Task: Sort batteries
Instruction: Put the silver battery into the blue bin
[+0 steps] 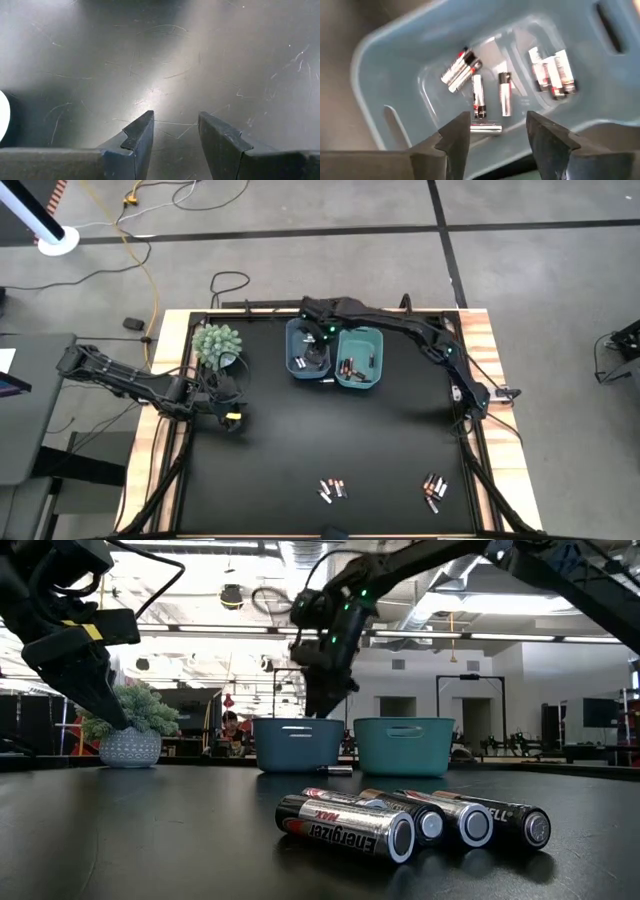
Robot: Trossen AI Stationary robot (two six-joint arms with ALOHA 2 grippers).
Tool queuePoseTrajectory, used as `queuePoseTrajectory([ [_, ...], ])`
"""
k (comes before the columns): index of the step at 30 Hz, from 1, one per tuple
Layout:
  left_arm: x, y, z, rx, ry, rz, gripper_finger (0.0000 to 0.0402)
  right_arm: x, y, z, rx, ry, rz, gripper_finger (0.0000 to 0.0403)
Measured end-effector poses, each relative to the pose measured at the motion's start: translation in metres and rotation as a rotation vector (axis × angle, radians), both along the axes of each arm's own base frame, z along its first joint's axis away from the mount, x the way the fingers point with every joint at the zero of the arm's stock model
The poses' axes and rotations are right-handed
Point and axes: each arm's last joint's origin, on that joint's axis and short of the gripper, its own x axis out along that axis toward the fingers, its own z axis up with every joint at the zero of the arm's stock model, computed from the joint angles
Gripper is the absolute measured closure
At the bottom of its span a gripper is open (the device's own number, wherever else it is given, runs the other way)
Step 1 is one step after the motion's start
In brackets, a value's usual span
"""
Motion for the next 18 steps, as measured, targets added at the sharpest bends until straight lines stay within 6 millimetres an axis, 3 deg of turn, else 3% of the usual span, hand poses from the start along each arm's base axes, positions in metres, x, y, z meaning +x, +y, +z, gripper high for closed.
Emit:
queuePoseTrajectory([
  [7,0.0,0.0,0.0,0.002,0.001,-0.003,0.0253,-0.024,-0.001,0.03,0.047,0.029,-0.101,0.0224],
  [13,0.0,0.0,0.0,-0.004,-0.003,0.006,0.0253,-0.043,0.005,0.03,0.145,0.187,-0.221,0.0251],
  [18,0.0,0.0,0.0,-0.002,-0.001,0.002,0.0253,-0.046,0.031,0.028,0.18,0.301,-0.21,0.0269],
])
